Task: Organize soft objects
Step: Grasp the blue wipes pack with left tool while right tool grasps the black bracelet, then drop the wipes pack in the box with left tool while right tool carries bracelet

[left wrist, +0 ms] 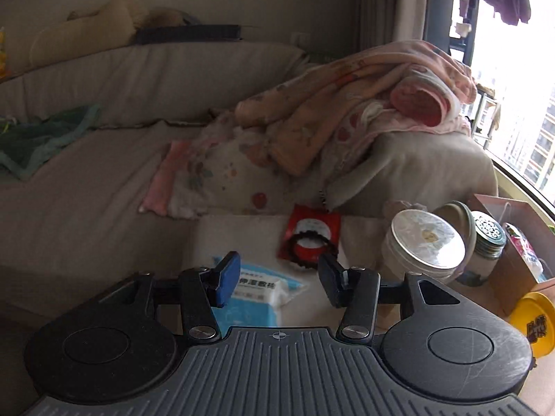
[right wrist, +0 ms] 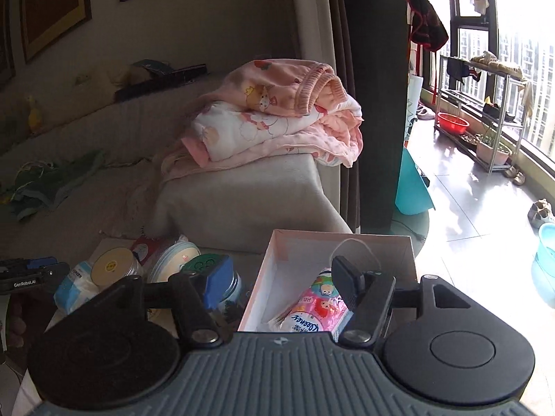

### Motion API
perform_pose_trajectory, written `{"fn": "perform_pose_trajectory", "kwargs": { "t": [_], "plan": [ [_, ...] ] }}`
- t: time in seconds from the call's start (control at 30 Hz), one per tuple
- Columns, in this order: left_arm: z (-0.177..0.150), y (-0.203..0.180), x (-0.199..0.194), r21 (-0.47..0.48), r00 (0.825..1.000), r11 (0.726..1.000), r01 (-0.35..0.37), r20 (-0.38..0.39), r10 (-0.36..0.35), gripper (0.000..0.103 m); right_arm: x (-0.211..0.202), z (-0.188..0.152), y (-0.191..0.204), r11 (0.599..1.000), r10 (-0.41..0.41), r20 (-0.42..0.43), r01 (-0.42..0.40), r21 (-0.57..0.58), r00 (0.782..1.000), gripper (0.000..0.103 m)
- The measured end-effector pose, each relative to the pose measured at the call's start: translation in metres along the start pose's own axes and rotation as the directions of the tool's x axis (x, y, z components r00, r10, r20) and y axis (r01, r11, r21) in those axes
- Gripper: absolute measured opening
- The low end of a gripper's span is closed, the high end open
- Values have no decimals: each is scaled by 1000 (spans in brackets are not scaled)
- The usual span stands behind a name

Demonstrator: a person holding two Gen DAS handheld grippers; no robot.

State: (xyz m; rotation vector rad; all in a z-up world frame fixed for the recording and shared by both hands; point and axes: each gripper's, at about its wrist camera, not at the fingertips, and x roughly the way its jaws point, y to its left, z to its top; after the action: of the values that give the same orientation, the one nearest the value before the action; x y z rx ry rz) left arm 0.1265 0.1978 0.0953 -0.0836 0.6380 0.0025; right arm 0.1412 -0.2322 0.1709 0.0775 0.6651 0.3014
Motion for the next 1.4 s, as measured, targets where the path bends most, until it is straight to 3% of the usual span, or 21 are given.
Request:
{"fn": "perform_pose_trajectory", "kwargs": {
  "t": [0.2,0.4,0.5,0.57,0.67,0.73,0.8,0.87,0.93,1.03,1.1,1.17,1.23,1.27,1.4],
  "plan": [
    [-11,10,34,64,996,997,-48,-77,53,54,5,-31,54,991,94,-17,-95,-92,995,64],
    [-27,0,54,170,990,983,-71,-108,90,67,10,-44,89,964,138,-73,-151,-218,988,64],
    [-30,10,66,110,982,990,-90,-155,107,68,12,-38,100,958,139,-83,-155,-239,987,64],
    [-30,17,70,69,985,993,-96,-137,104,66,16,-26,111,957,138,-97,-158,-243,986,64],
    [-27,24,62,-26,996,999,-42,-76,40,58,33,10,134,955,170,-151,-201,-219,974,64],
    [-27,22,48,-77,999,997,-15,-30,13,57,52,36,149,956,200,-194,-235,-178,960,65],
    [-33,18,36,-119,999,992,-46,3,47,57,89,66,170,961,211,-263,-249,-120,942,66],
    [-43,15,31,-145,997,987,-68,33,74,56,127,82,193,963,199,-333,-247,-108,922,67],
    [-52,19,33,-181,998,982,-47,43,56,56,176,90,222,963,155,-430,-233,-135,889,67],
    [-58,30,37,-249,999,968,17,48,-5,55,235,81,255,966,63,-548,-189,-176,834,63],
    [-59,36,36,-284,997,958,48,64,-31,55,264,71,273,958,4,-592,-173,-229,806,44],
    [-62,42,36,-325,996,942,80,72,-59,55,291,60,285,958,-50,-613,-135,-252,788,40],
    [-64,44,34,-337,995,938,82,75,-61,55,313,48,291,965,-70,-649,-114,-237,757,28],
    [-64,44,33,-338,996,938,75,73,-53,55,320,43,294,966,-79,-658,-107,-237,749,23],
    [-64,39,32,-309,997,949,53,64,-35,55,334,31,301,963,-104,-672,-96,-253,733,23]
  ]
}}
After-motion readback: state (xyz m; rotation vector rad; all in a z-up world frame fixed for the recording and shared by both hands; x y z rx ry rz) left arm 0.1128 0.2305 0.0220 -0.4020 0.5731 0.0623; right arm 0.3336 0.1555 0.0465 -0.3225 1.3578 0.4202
